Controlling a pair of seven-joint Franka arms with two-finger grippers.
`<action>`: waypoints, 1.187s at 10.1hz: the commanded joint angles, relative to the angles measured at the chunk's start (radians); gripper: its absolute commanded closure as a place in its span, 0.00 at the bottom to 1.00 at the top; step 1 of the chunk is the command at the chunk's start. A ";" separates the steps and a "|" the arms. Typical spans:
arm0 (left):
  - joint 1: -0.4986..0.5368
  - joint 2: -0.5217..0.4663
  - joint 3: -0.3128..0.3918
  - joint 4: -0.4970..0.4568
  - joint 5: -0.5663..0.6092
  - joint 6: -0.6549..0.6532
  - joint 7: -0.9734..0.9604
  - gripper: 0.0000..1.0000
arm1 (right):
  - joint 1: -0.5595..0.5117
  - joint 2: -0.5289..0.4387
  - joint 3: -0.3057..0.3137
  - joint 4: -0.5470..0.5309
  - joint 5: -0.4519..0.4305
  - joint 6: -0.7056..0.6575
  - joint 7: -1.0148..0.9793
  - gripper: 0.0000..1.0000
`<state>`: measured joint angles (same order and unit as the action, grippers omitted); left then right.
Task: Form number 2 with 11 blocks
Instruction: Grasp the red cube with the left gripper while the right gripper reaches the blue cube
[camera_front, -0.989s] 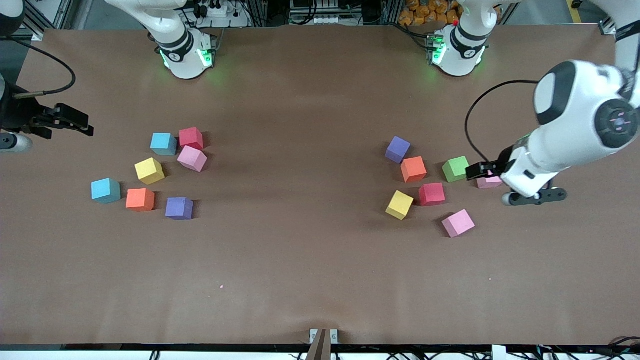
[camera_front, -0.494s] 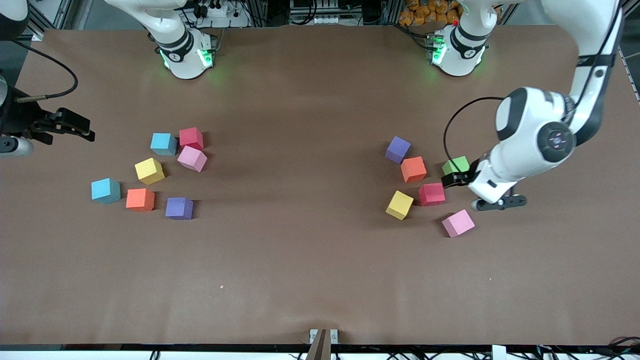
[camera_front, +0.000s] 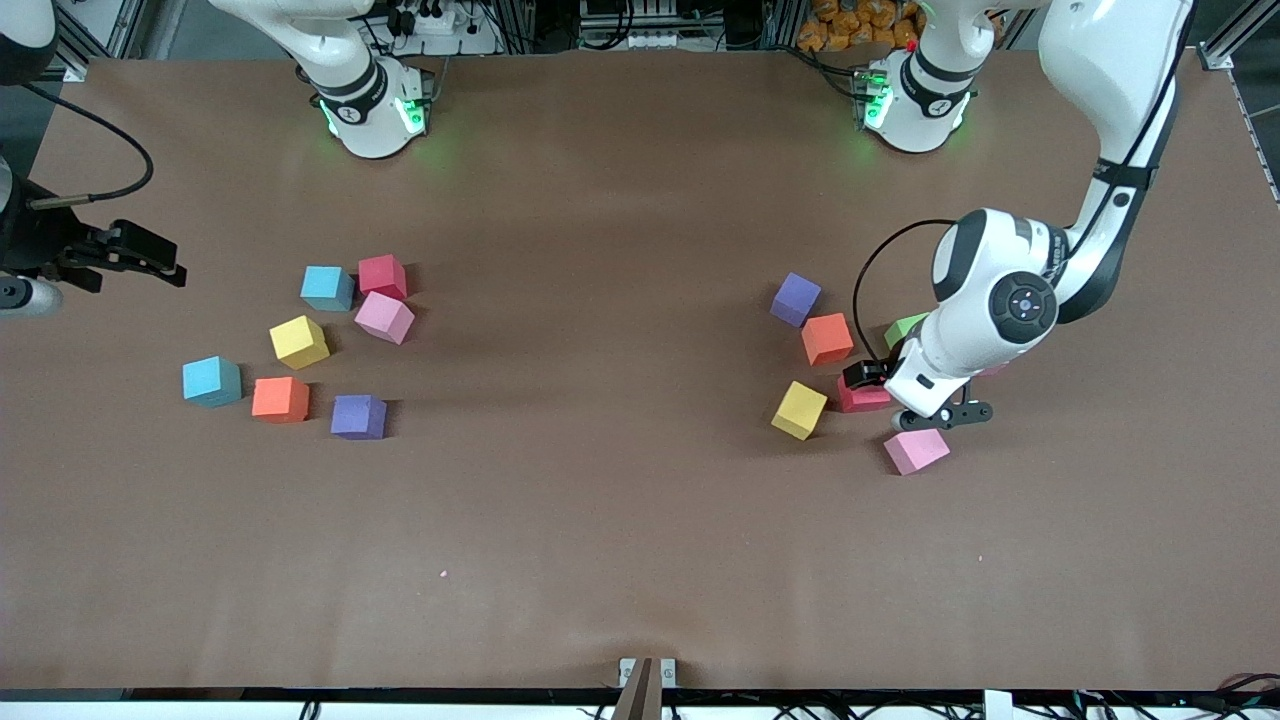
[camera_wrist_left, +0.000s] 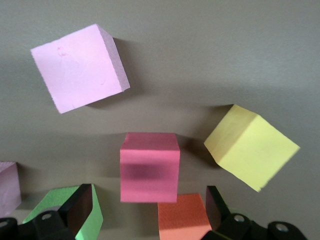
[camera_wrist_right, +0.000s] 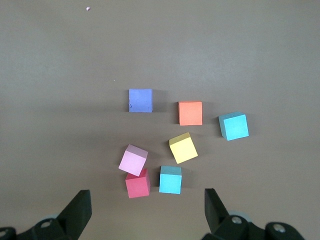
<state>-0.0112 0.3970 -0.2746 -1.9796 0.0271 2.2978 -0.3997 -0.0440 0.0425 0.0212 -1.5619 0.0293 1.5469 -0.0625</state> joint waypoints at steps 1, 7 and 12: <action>-0.001 0.029 0.002 -0.002 0.049 0.028 -0.025 0.00 | -0.001 -0.009 0.000 -0.026 -0.012 0.030 0.012 0.00; -0.003 0.082 0.002 0.005 0.053 0.031 -0.037 0.00 | 0.003 -0.016 0.003 -0.196 -0.006 0.185 0.012 0.00; -0.018 0.115 0.002 0.008 0.075 0.044 -0.105 0.00 | 0.007 -0.004 0.002 -0.370 -0.005 0.424 -0.002 0.00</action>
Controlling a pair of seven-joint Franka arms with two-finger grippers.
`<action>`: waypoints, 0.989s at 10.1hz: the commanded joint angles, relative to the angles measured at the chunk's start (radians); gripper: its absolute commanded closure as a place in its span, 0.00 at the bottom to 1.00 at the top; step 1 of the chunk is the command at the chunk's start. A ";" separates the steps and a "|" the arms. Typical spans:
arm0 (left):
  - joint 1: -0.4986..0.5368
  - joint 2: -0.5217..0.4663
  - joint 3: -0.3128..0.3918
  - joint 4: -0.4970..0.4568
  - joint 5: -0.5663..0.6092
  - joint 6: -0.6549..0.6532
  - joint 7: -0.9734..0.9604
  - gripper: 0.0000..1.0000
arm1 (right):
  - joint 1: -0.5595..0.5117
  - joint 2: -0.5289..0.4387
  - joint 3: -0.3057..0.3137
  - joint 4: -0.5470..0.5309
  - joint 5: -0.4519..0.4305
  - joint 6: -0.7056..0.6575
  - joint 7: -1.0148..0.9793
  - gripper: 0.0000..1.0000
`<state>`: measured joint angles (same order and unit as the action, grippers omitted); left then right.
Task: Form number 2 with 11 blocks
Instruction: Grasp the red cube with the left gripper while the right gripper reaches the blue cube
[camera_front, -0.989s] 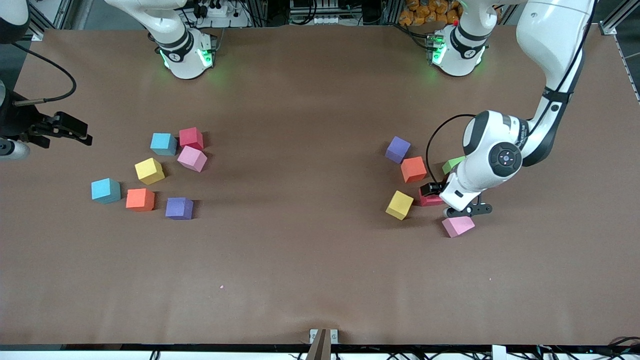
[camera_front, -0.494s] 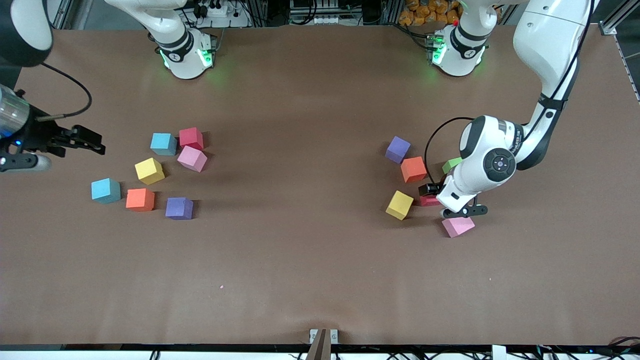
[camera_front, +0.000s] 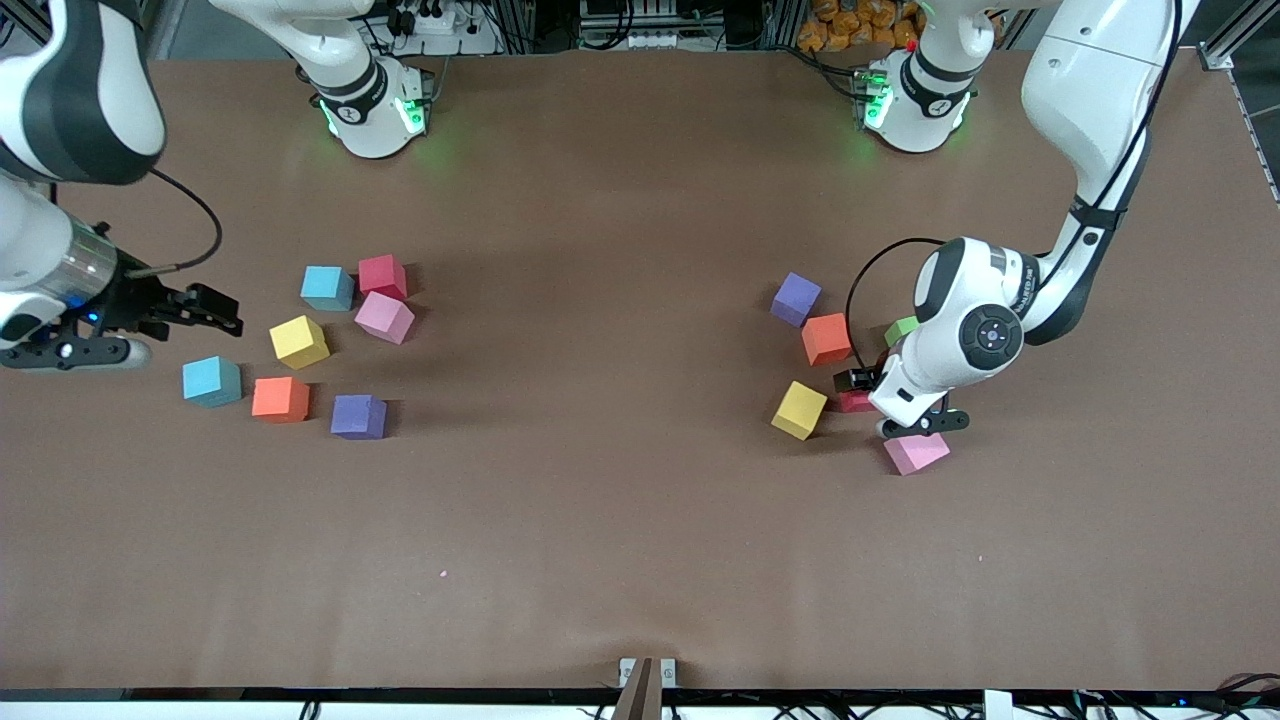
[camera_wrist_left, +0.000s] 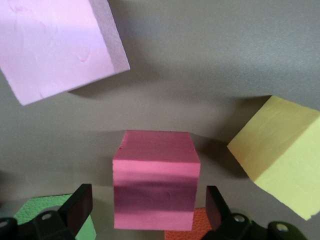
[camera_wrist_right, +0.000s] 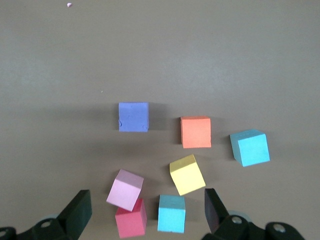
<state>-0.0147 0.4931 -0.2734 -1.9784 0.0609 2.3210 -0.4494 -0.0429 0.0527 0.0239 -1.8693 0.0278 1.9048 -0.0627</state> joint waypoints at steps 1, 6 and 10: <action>-0.014 0.033 0.000 0.009 0.060 0.032 -0.063 0.00 | 0.006 -0.007 -0.001 -0.088 -0.003 0.101 -0.020 0.00; -0.014 0.039 -0.001 0.013 0.105 0.044 -0.064 0.89 | 0.021 0.087 0.001 -0.171 -0.002 0.305 -0.023 0.00; -0.050 -0.054 -0.035 0.024 0.105 0.006 -0.115 0.90 | 0.083 0.249 0.001 -0.163 0.008 0.481 -0.011 0.00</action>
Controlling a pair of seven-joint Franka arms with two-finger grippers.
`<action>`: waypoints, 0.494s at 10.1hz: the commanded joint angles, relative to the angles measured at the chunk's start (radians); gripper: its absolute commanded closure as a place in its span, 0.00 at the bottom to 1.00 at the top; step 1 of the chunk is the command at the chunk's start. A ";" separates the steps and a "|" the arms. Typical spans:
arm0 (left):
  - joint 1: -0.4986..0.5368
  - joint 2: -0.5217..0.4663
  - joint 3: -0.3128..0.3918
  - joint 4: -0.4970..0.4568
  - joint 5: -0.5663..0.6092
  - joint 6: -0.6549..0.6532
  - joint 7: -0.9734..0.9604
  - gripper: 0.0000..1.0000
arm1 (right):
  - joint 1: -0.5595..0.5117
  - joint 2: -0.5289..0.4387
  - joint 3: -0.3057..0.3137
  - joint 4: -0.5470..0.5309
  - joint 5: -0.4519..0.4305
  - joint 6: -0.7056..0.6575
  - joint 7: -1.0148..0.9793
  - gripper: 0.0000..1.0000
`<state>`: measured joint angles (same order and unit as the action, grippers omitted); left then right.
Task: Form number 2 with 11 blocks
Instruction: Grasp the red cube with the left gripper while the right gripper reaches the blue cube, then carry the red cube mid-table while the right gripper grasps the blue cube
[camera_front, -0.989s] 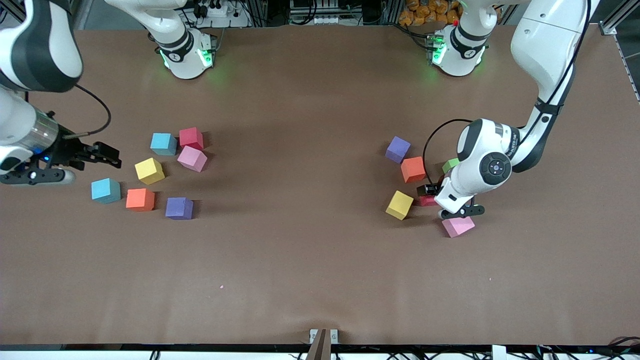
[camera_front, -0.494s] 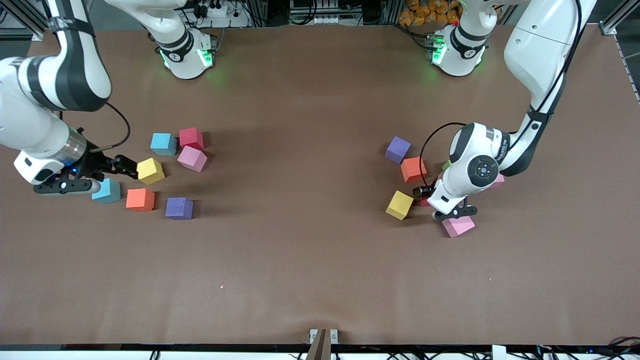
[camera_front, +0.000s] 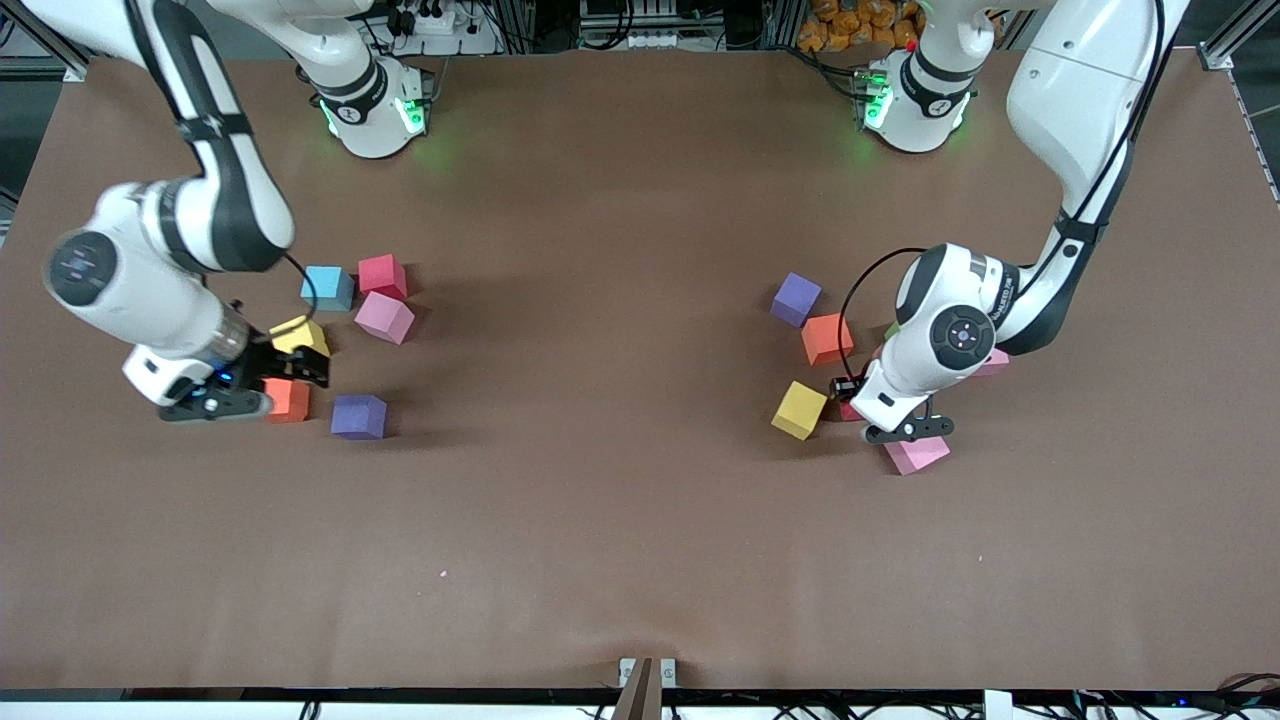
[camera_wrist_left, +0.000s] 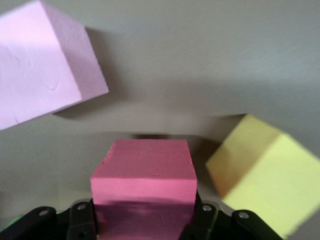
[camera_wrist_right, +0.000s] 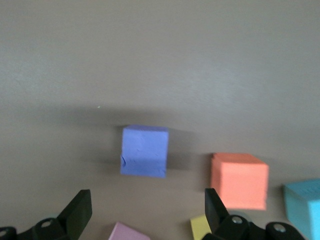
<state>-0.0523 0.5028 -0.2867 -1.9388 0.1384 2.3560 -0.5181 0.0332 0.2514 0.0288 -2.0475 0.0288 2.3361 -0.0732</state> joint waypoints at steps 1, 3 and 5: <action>-0.012 -0.082 -0.063 -0.013 0.027 -0.052 -0.092 0.90 | 0.025 0.087 -0.004 0.018 0.006 0.112 0.000 0.00; -0.011 -0.101 -0.153 0.035 0.023 -0.128 -0.196 0.89 | 0.030 0.121 -0.004 0.032 0.006 0.124 0.001 0.00; -0.014 -0.099 -0.263 0.079 0.018 -0.213 -0.305 0.89 | 0.028 0.156 -0.004 0.041 0.006 0.124 0.001 0.00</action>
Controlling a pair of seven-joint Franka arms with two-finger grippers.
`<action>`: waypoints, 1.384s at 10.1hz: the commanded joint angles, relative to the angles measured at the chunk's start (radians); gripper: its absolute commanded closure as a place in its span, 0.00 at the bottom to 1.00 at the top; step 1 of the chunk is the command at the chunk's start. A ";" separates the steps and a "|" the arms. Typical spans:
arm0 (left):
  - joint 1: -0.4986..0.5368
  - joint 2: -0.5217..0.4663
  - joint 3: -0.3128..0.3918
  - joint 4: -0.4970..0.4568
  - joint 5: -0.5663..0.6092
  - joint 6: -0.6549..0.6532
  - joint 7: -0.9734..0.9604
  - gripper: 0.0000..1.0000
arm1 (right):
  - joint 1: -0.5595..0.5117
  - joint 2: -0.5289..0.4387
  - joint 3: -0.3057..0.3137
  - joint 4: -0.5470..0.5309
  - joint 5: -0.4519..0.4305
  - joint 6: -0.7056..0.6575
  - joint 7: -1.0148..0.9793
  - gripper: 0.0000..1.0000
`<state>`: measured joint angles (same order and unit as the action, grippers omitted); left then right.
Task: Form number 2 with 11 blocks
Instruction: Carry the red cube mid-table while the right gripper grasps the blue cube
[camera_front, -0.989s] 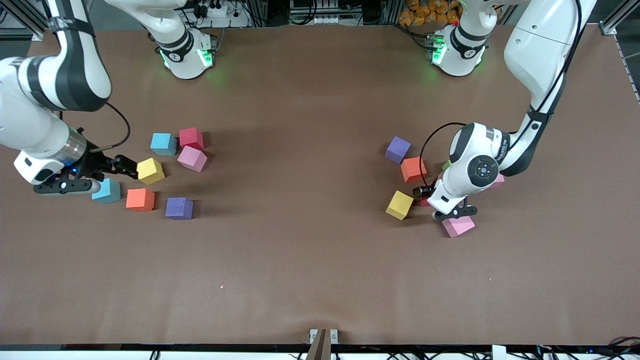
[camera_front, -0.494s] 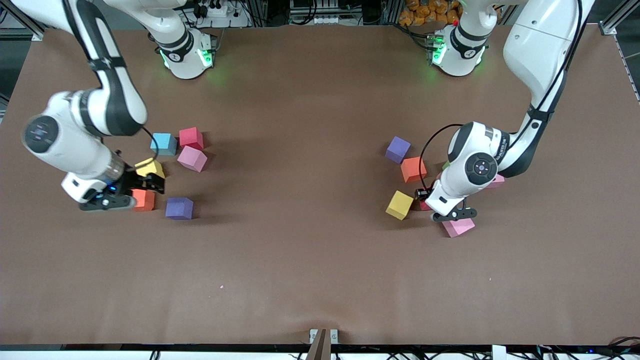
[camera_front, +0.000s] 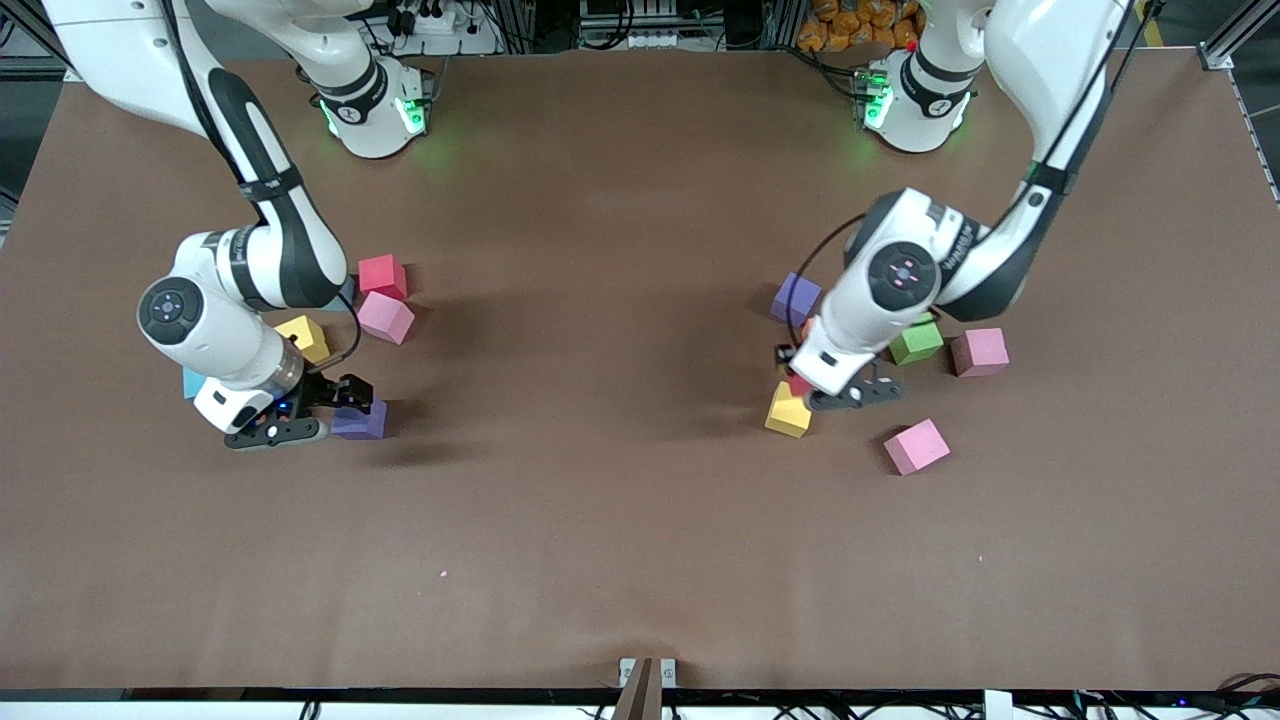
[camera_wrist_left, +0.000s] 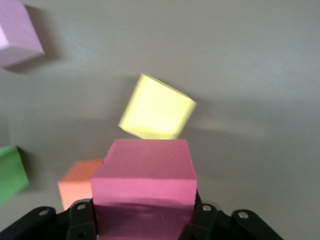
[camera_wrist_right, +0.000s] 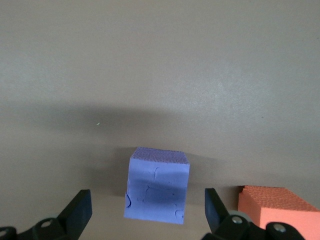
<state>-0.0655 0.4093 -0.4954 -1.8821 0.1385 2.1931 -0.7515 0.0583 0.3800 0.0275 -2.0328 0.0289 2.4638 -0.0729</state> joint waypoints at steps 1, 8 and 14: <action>-0.002 -0.001 -0.113 0.023 0.018 -0.053 -0.136 0.88 | 0.002 0.036 -0.003 0.026 0.006 0.000 0.001 0.00; -0.362 0.231 -0.102 0.190 0.027 -0.052 -0.421 0.86 | 0.000 0.098 -0.005 0.028 0.005 0.070 -0.010 0.00; -0.623 0.358 0.126 0.342 0.024 -0.030 -0.436 0.82 | -0.009 0.146 -0.003 0.028 0.005 0.115 -0.005 0.00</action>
<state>-0.6757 0.7561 -0.3812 -1.5786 0.1388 2.1667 -1.1833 0.0555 0.5146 0.0197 -2.0233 0.0289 2.5790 -0.0741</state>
